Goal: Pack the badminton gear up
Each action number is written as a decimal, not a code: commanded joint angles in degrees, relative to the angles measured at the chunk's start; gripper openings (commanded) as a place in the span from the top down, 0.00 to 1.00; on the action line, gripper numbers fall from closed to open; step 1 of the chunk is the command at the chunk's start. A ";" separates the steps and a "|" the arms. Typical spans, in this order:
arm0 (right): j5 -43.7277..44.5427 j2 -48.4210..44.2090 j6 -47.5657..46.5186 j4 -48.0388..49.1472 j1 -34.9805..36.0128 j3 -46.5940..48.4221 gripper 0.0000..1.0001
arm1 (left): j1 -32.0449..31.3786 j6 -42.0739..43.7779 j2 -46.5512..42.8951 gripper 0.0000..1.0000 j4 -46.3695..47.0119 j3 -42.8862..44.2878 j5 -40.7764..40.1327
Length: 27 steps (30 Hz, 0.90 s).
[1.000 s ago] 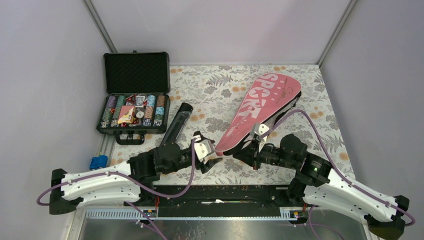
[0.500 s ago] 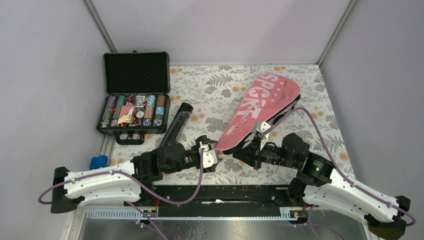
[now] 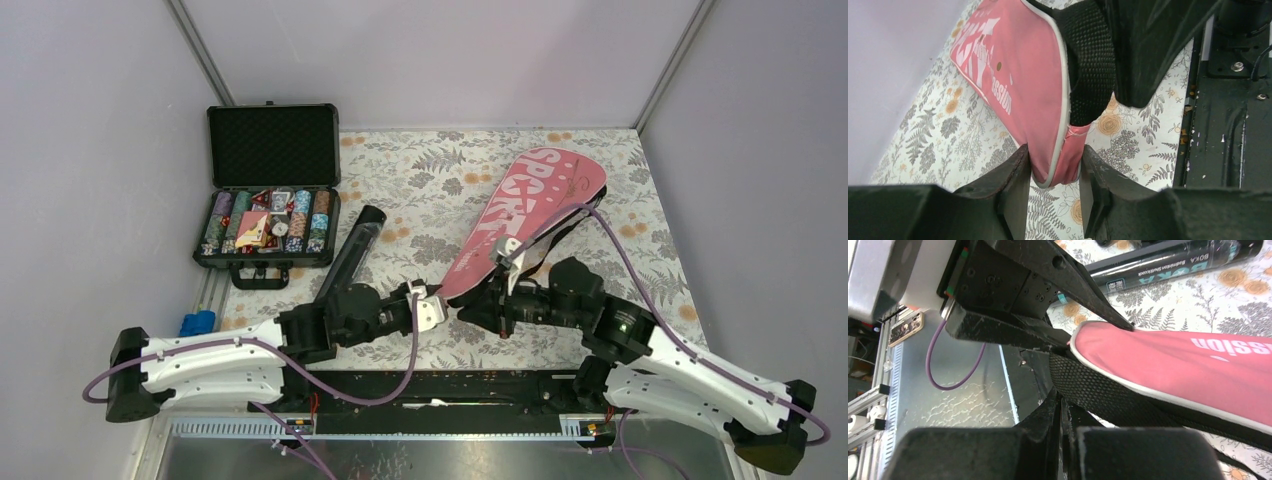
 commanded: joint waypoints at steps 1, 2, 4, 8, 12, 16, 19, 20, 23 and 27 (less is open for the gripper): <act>-7.27 4.24 3.80 6.15 0.60 5.07 1.00 | 0.24 -2.65 3.14 0.87 3.36 4.28 -2.41; -7.36 5.37 4.45 6.58 0.54 5.28 1.00 | 0.24 -2.94 3.75 0.88 3.36 4.65 -2.80; -6.65 7.14 5.26 6.32 0.56 5.39 1.00 | 0.24 -3.44 4.31 0.91 3.99 5.03 -3.39; -1.28 8.09 8.00 7.12 0.60 2.48 1.00 | 0.24 -4.60 3.96 0.94 5.39 4.76 -4.28; 4.68 7.77 11.93 9.71 0.60 -1.67 1.00 | 0.24 -5.78 3.13 0.94 6.22 3.83 -4.81; 11.78 6.30 13.11 6.46 0.60 -2.24 0.82 | 0.24 -7.14 2.07 0.91 5.87 1.83 -5.72; 16.86 3.01 12.90 1.74 0.60 -1.37 0.42 | 0.24 -9.02 1.37 0.85 5.70 -1.24 -6.57; 19.35 1.59 12.81 0.41 0.60 -1.22 0.34 | 0.24 -9.60 1.25 0.84 6.17 -2.42 -6.33; 22.79 -2.82 12.07 -3.18 0.60 -1.47 0.19 | 0.24 -11.54 1.80 0.84 6.43 -4.49 -6.77; 22.96 -9.11 11.79 -9.02 0.61 -1.94 0.07 | 0.24 -13.69 3.13 0.82 6.85 -6.39 -7.52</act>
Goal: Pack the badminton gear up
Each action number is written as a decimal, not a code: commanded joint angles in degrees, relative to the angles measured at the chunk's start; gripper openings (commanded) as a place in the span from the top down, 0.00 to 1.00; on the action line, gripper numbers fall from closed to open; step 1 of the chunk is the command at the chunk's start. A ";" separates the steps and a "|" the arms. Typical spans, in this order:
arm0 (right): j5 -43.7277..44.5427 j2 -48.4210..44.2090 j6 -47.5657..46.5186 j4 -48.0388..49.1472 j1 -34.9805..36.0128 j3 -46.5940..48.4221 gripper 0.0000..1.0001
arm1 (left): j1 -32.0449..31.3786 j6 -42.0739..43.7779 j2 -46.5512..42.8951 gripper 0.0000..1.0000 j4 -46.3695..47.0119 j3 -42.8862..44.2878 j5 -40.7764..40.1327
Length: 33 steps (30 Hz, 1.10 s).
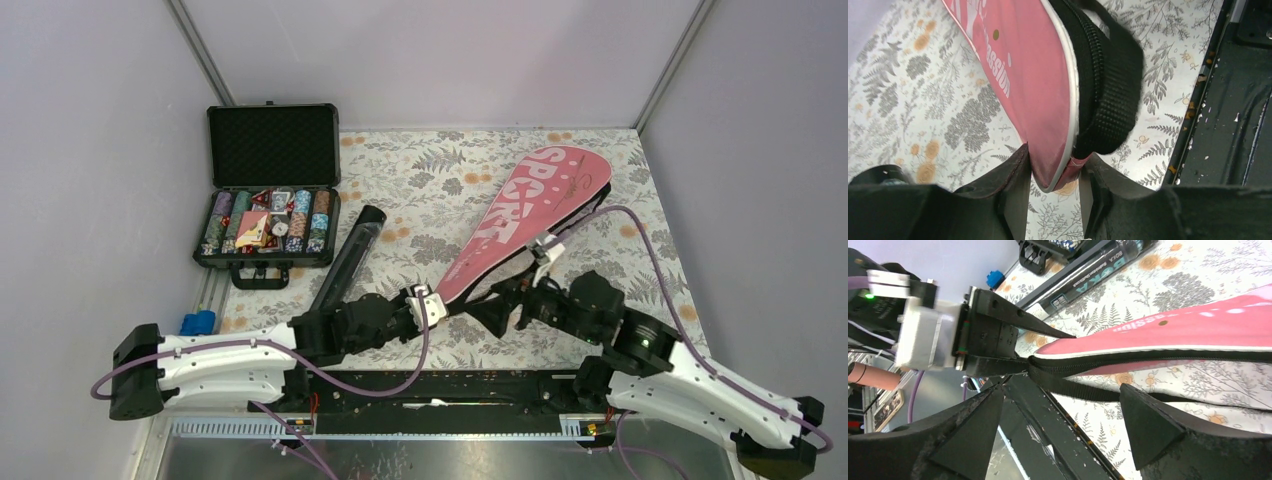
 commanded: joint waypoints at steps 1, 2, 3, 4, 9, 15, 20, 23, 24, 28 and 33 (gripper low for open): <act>4.38 -6.37 -0.39 -7.72 -0.01 0.18 0.05 | -0.07 -5.59 0.55 0.81 7.02 -1.56 -1.52; 4.90 -7.64 -0.19 -9.50 -0.01 0.36 0.03 | -0.07 -6.18 0.80 0.80 7.65 -2.09 -1.33; 5.67 -9.11 0.02 -11.13 -0.01 0.48 0.02 | -0.07 -6.87 1.07 0.78 8.49 -2.54 -0.96; 6.77 -10.54 0.43 -12.46 -0.01 0.61 0.01 | -0.07 -7.48 1.40 0.77 9.35 -2.93 -0.79; 15.25 -15.02 1.26 -18.40 -0.01 2.70 0.00 | -0.07 -9.70 3.69 0.72 11.03 -2.47 0.23; 28.38 -13.49 5.62 -27.70 -0.01 7.32 0.01 | -0.15 -11.33 5.06 0.50 6.19 1.55 1.84; 29.77 -12.63 6.95 -29.18 -0.01 8.78 0.00 | -0.15 -11.54 3.56 0.02 2.93 2.75 0.14; 29.33 -11.73 6.33 -30.24 -0.01 9.52 0.00 | -0.16 -11.97 1.57 0.01 1.29 3.36 -0.31; 29.60 -11.33 6.47 -30.75 -0.01 9.87 0.00 | -0.17 -11.99 0.78 0.01 0.70 3.65 -0.52; 32.41 -10.20 8.43 -32.93 -0.02 11.35 0.00 | -0.15 -15.43 -2.85 0.01 -3.52 6.40 -3.42; 35.75 -10.66 9.70 -34.64 -0.01 13.59 0.00 | -0.15 -20.08 -6.73 0.01 -10.28 11.98 -8.69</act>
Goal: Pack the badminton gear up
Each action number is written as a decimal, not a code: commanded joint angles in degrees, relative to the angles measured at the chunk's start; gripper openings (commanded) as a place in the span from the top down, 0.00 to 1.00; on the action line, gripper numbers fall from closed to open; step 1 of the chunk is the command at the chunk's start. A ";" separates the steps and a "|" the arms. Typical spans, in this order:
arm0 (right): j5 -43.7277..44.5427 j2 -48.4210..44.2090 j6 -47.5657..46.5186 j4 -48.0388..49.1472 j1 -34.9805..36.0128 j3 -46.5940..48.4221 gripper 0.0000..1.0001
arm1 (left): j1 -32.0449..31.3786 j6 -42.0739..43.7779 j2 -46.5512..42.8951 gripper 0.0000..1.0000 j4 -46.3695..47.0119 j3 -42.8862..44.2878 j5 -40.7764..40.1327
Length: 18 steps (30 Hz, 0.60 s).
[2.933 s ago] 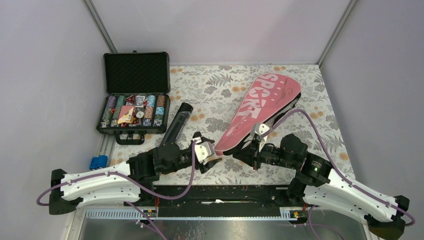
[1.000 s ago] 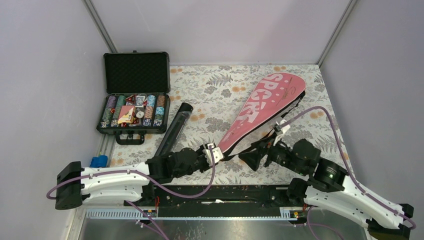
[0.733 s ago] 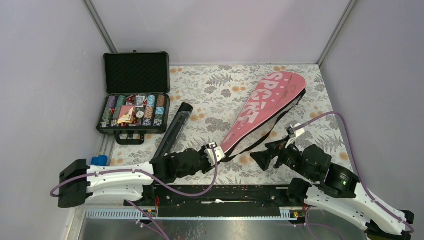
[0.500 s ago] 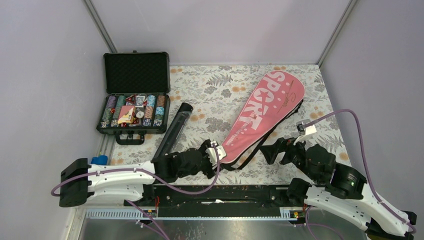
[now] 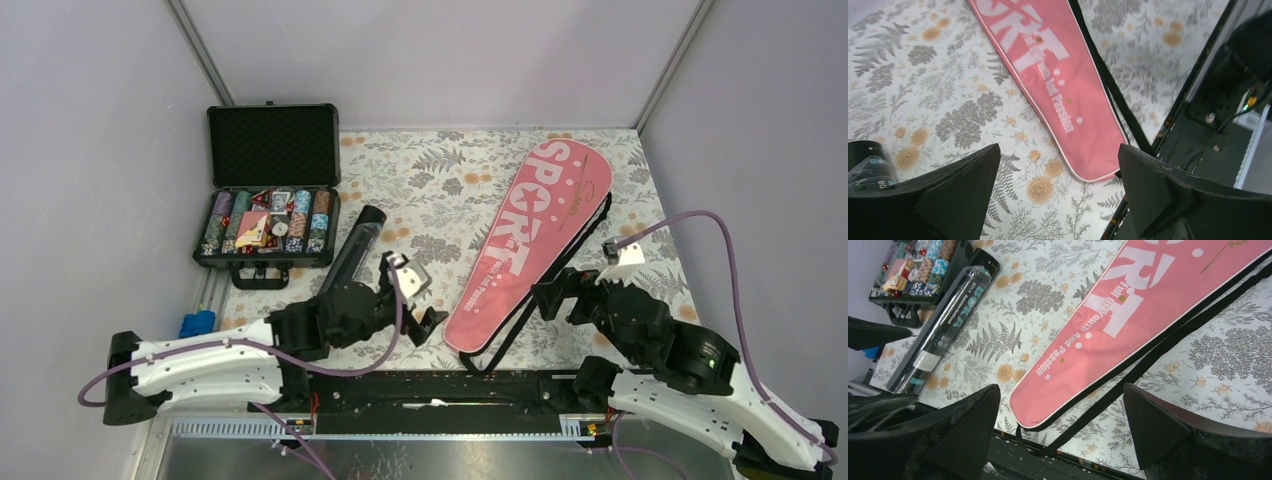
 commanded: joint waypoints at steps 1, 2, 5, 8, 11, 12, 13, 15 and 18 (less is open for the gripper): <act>5.90 -0.27 2.08 -2.20 -0.03 4.24 0.00 | 0.02 -6.13 -4.00 0.01 -3.79 6.67 -6.54; 6.42 -0.45 2.13 -2.46 -0.01 4.87 0.00 | 0.02 -6.91 -5.00 0.01 -4.06 7.19 -7.26; 6.58 -0.35 1.97 -3.86 -0.01 7.22 0.00 | 0.03 -8.49 -8.53 0.01 -3.65 7.93 -7.46; 6.75 -0.51 1.96 -4.84 -0.01 9.41 0.00 | 0.02 -10.95 -12.25 0.01 -2.47 7.87 -7.92; 6.96 -0.98 0.44 -3.90 -0.01 9.85 0.00 | 0.02 -14.75 -15.38 0.01 -3.07 7.67 -11.05; 7.40 -0.93 0.05 -3.71 0.00 10.01 0.00 | 0.02 -16.69 -16.02 0.01 -4.12 7.74 -13.51; 7.68 -0.87 -0.13 -3.73 -0.01 10.44 0.00 | 0.02 -17.64 -16.63 0.01 -5.22 7.95 -15.50; 7.43 -0.83 -0.21 -3.60 -0.01 11.47 0.00 | 0.02 -17.86 -17.67 0.01 -7.17 8.25 -17.26; 6.81 -0.92 -0.88 -2.75 0.00 11.93 0.00 | 0.02 -18.07 -18.65 0.01 -8.34 8.64 -17.94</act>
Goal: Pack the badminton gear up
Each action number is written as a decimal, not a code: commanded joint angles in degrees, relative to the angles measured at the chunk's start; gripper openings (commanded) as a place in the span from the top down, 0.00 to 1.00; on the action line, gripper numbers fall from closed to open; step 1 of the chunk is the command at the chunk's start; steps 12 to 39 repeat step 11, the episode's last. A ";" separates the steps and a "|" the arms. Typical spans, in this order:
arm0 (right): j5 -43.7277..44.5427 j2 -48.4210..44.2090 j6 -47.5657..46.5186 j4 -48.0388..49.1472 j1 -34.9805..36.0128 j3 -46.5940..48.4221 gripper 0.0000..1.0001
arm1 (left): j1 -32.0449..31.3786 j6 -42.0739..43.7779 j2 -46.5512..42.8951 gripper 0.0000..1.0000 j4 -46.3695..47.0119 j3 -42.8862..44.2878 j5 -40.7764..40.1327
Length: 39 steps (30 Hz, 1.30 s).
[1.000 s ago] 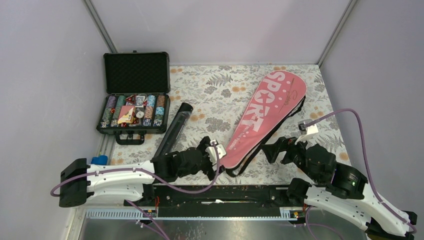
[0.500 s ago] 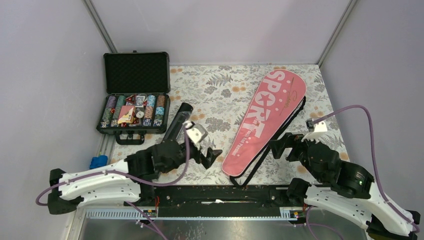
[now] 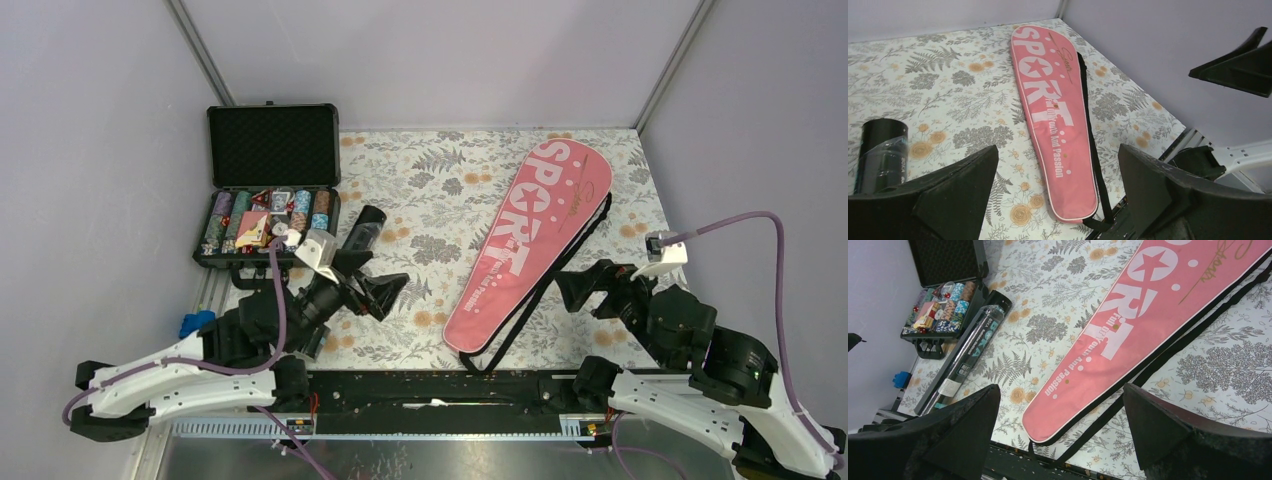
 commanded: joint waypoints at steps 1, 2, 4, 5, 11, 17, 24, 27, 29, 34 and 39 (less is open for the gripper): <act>1.78 -0.08 -1.24 1.54 -0.01 2.42 0.00 | -0.02 -3.21 -1.25 0.01 -1.94 2.62 -4.75; 2.01 0.01 -1.26 1.55 -0.01 2.38 0.00 | -0.02 -3.34 -1.35 0.01 -2.16 2.80 -4.85; 2.04 0.18 -1.23 1.75 -0.01 2.15 0.00 | -0.02 -3.24 -1.59 0.01 -2.50 3.01 -4.91; 2.19 0.28 -1.19 1.88 -0.01 1.95 0.00 | -0.02 -3.27 -1.60 0.01 -2.68 3.05 -5.06; 1.96 1.52 -0.11 1.73 -0.01 1.60 0.00 | -0.02 -3.97 -1.62 0.01 -2.88 3.24 -5.30; 1.96 1.52 -0.11 1.73 -0.01 1.60 0.00 | -0.02 -3.97 -1.62 0.01 -2.88 3.24 -5.30; 1.96 1.52 -0.11 1.73 -0.01 1.60 0.00 | -0.02 -3.97 -1.62 0.01 -2.88 3.24 -5.30; 1.96 1.52 -0.11 1.73 -0.01 1.60 0.00 | -0.02 -3.97 -1.62 0.01 -2.88 3.24 -5.30; 1.96 1.52 -0.11 1.73 -0.01 1.60 0.00 | -0.02 -3.97 -1.62 0.01 -2.88 3.24 -5.30; 1.96 1.52 -0.11 1.73 -0.01 1.60 0.00 | -0.02 -3.97 -1.62 0.01 -2.88 3.24 -5.30; 1.96 1.52 -0.11 1.73 -0.01 1.60 0.00 | -0.02 -3.97 -1.62 0.01 -2.88 3.24 -5.30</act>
